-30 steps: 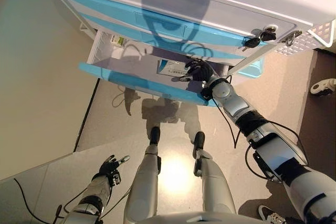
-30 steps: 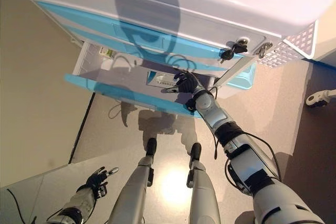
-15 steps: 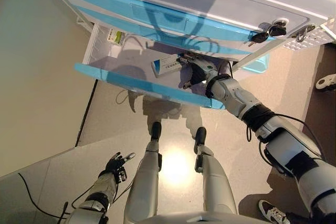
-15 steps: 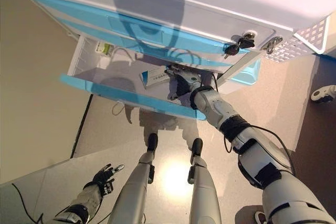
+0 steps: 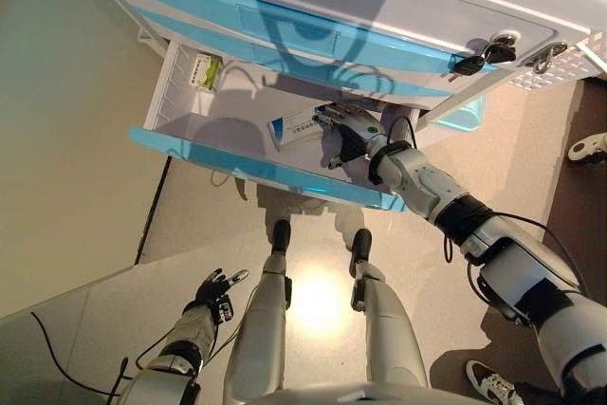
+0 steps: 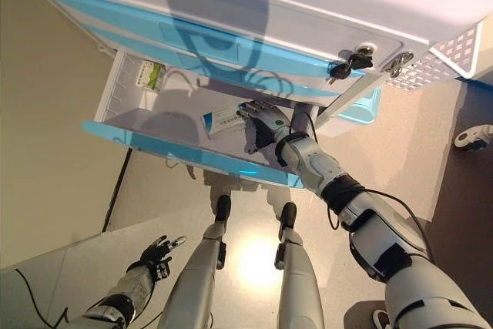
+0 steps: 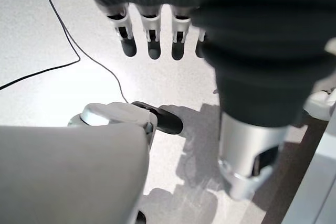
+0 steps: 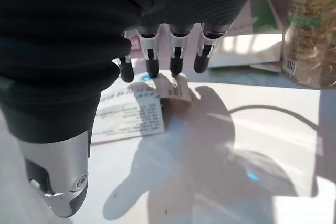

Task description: Open the drawer and pick up the medicine

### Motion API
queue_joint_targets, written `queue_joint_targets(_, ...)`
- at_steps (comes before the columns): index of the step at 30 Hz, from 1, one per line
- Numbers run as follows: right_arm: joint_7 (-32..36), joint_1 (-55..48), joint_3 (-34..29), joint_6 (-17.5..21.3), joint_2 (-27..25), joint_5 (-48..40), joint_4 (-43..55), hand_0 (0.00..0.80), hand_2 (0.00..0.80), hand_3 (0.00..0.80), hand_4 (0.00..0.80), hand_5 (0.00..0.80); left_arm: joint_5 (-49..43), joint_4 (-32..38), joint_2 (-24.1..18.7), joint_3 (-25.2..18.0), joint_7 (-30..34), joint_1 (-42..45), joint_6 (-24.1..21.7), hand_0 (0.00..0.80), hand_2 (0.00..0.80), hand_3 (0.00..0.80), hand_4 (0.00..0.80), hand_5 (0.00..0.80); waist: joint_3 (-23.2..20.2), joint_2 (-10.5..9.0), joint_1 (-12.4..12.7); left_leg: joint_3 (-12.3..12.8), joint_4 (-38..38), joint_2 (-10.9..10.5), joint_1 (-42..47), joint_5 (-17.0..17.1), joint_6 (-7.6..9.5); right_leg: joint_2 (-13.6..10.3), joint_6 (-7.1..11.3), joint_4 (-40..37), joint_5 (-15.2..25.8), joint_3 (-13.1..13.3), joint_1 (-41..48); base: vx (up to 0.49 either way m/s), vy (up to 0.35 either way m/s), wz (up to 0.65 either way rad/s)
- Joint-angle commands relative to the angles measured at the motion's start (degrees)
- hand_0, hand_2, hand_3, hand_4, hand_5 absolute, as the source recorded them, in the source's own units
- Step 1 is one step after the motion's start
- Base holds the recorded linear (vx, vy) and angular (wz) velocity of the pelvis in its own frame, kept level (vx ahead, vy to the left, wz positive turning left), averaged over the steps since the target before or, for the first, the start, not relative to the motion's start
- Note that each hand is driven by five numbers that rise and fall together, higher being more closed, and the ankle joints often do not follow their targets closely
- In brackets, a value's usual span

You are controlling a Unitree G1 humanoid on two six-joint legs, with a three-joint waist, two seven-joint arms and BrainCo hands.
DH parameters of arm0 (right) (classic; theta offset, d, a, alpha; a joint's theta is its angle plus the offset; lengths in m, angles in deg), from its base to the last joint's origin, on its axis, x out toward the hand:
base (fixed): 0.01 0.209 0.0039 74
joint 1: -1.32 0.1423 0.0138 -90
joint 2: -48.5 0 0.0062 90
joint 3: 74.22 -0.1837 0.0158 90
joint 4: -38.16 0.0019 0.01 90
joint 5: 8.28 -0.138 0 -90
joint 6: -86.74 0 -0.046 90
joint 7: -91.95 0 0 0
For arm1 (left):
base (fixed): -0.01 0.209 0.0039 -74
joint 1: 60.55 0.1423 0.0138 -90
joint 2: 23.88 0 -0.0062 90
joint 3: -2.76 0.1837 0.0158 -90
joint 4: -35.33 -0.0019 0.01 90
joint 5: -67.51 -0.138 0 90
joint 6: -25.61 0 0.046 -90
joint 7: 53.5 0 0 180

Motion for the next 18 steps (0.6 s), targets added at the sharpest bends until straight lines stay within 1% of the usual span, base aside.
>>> queue_joint_targets(1,-0.21,-1.97,-0.08,2.49,-1.68,0.47,6.21,0.0,0.0,0.0,0.0,0.0,-0.29,-1.74,0.12,-1.96,-0.92,0.77,-0.71,0.0,0.0,0.0,0.0,0.0,1.35,0.26,-0.64,1.08,-2.46,-2.93,-0.97,1.41,1.14,0.81,0.9,-1.55,2.14,1.98,-0.14,0.0,0.0,0.0)
queue_joint_targets(10,0.02,-8.14,-3.65,3.86,-3.35,-2.47,16.45,0.0,0.0,0.0,0.0,0.0,-1.25,-1.95,0.71,-2.94,-1.58,0.61,-0.56,0.0,0.0,0.0,0.0,0.0,1.56,-0.12,-1.54,1.16,-2.41,-2.87,-1.37,1.51,1.24,0.82,0.93,-1.24,2.25,2.05,-0.58,0.001,0.0,0.0)
queue_joint_targets(13,-1.1,-9.29,-4.73,4.2,-3.99,-2.81,17.74,0.0,0.0,0.0,0.0,0.0,-1.38,-1.75,0.84,-3.01,-1.81,0.54,-0.62,0.0,0.0,0.0,0.0,0.0,1.53,-0.08,-1.67,1.21,-2.4,-2.89,-1.42,1.5,1.28,0.8,0.94,-1.16,2.23,2.08,-0.63,0.0,0.0,0.0)
queue_joint_targets(18,-5.25,-9.9,-6.7,5.01,-4.98,-2.23,18.79,0.0,0.0,0.0,0.0,0.0,-2.18,-1.04,0.72,-2.43,-2.69,0.64,-1.26,0.0,0.0,0.0,0.0,0.0,1.67,0.32,-1.63,1.4,-2.39,-2.76,-1.32,1.28,1.21,0.83,1.06,-1.15,2.1,2.12,-0.73,0.0,0.0,0.0)
